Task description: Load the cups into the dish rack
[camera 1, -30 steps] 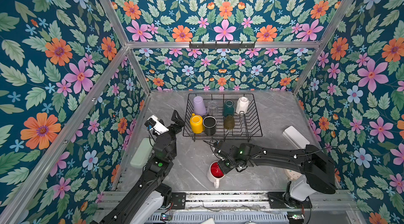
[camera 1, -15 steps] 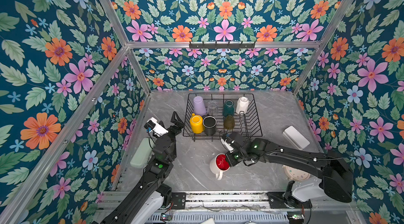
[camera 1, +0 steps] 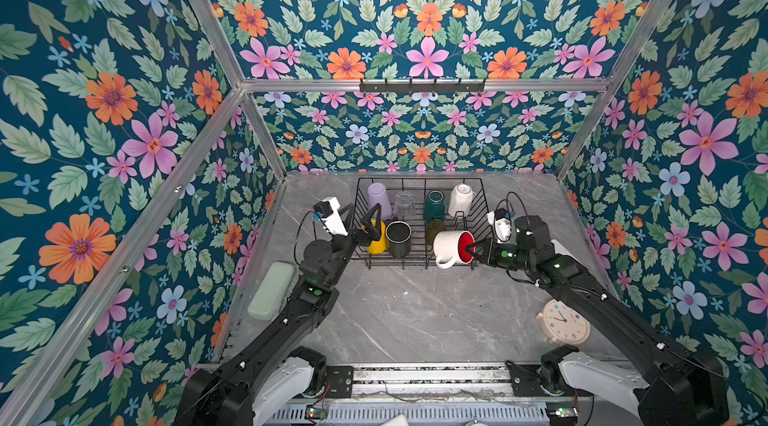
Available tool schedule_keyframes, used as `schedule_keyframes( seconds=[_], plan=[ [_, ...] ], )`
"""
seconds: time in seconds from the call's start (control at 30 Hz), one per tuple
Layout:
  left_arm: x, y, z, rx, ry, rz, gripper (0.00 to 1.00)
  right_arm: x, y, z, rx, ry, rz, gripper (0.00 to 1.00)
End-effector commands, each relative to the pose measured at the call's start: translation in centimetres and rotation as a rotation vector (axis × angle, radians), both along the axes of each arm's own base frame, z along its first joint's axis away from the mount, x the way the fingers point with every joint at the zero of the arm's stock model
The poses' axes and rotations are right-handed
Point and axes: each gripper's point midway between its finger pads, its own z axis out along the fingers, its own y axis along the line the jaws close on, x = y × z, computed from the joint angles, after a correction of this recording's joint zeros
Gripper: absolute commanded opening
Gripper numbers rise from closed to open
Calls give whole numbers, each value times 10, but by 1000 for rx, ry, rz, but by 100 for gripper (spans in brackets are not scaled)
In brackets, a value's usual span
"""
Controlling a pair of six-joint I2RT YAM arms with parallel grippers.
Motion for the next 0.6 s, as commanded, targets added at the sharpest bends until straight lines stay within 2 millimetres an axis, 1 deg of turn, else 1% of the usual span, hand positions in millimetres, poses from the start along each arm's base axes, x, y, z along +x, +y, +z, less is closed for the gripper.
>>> schedule_keyframes(
  seconds=[0.0, 0.03, 0.07, 0.13, 0.2, 0.3, 0.4, 0.57],
  plan=[
    [-43, -59, 25, 26, -153, -437, 100, 12, 0, 37, 169, -72, 10, 0],
    [-48, -69, 25, 13, -151, -524, 100, 15, -3, 40, 182, -80, 0, 0],
    [-53, -76, 26, 1, -157, -587, 100, 18, -6, 43, 190, -90, -8, 0],
    [-68, -87, 31, -30, -187, -737, 100, 22, -8, 51, 204, -115, -18, 0],
    [-79, -91, 37, -72, -202, -837, 100, 25, -7, 58, 205, -139, -16, 0],
    [-88, -96, 42, -117, -209, -954, 100, 28, -3, 73, 228, -194, 9, 0],
    [-85, -100, 41, -133, -184, -997, 100, 29, 3, 88, 243, -243, 64, 0],
    [-85, -103, 40, -123, -186, -997, 100, 24, 14, 114, 266, -327, 156, 0]
  ],
)
